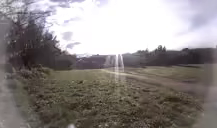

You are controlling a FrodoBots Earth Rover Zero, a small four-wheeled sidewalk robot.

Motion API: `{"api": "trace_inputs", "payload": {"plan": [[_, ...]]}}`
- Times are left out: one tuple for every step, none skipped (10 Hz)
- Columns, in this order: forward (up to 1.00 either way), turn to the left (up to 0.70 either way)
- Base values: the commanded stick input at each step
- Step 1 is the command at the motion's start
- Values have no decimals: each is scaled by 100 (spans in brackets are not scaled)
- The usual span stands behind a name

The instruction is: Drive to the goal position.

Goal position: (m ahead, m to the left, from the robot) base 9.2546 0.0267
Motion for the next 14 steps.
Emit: {"api": "trace_inputs", "payload": {"plan": [[5,0],[5,0],[5,0],[5,0],[5,0],[5,0],[4,0],[5,0],[5,0],[5,0],[5,0],[4,0],[4,0],[4,0]]}}
